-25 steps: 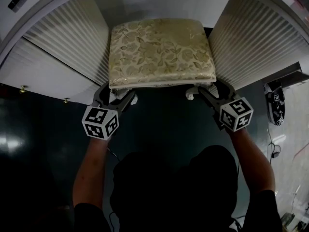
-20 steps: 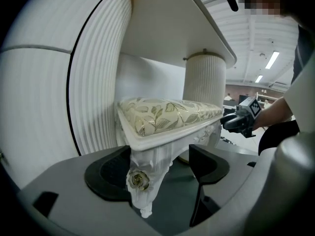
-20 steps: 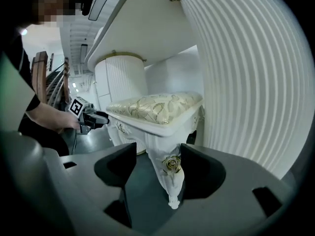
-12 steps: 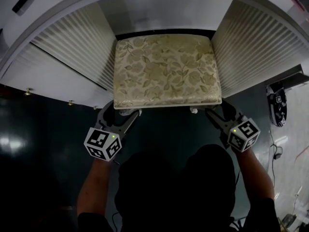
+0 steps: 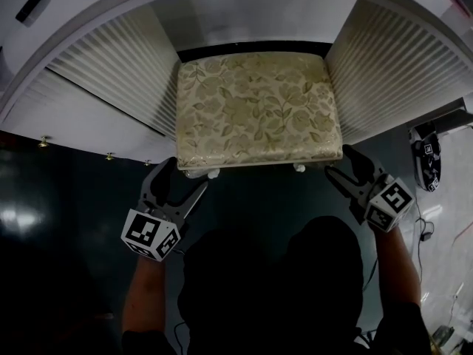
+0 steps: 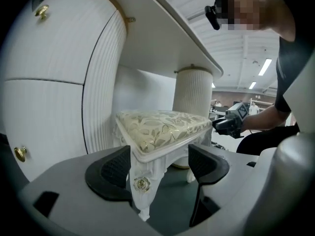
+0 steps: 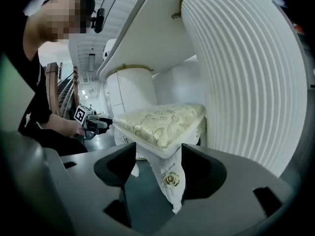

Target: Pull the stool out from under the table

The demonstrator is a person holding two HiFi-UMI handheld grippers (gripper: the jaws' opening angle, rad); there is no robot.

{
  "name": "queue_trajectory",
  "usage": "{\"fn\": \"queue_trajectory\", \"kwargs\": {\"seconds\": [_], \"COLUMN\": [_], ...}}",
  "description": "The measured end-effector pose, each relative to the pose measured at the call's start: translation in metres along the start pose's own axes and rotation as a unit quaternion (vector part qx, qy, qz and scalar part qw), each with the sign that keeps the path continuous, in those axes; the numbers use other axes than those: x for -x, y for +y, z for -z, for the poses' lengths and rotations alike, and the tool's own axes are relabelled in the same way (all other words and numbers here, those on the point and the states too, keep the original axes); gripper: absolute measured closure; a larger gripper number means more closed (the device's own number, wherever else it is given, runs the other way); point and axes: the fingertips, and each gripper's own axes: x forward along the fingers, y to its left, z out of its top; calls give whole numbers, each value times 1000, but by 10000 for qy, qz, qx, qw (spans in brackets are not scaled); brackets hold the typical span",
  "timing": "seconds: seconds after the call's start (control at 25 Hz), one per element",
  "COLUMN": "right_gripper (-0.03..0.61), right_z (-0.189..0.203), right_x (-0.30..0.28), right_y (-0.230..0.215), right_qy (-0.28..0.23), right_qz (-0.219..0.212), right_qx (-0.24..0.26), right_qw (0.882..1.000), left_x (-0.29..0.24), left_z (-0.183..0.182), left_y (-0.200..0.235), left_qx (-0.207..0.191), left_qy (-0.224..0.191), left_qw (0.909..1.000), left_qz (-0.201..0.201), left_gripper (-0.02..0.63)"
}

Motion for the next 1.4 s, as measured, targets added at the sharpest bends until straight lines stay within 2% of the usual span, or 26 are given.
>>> {"fn": "queue_trajectory", "kwargs": {"seconds": [0.2,0.44,0.8,0.92,1.0,1.16,1.28,1.4], "right_gripper": [331,333,333,333,334,331,324,319], "right_z": [-5,-7,-14,-15,-16,3,24,37], "right_x": [-7,-4,2,1,-2,-8,-16,-24], "right_y": [-13,-3,14,8,-2,-15,-13,-16], "right_qy": [68,-19,-29,172,195,310,663,733], "right_qz": [153,210,18,255,339,51,-150,-105], "right_qx": [419,422,172,476,469,-17,107,173], "right_qw": [9990,9989,9998,9984,9981,9995,9976,9971], "left_x": [-9,-7,-6,-11,-14,-15,-16,-28], "left_z": [-9,-11,-15,-16,-16,-7,6,22], "left_y": [3,-3,-2,1,3,9,15,13], "left_qx": [20,-219,-165,-142,-131,-216,-157,-32], "left_qy": [-43,-16,-79,-46,-12,144,376,523], "left_qw": [10000,9997,9996,9996,9998,9997,9991,9982], "left_qz": [61,-82,-196,-230,-181,3,96,302], "left_gripper": [252,252,253,253,252,252,239,239]}}
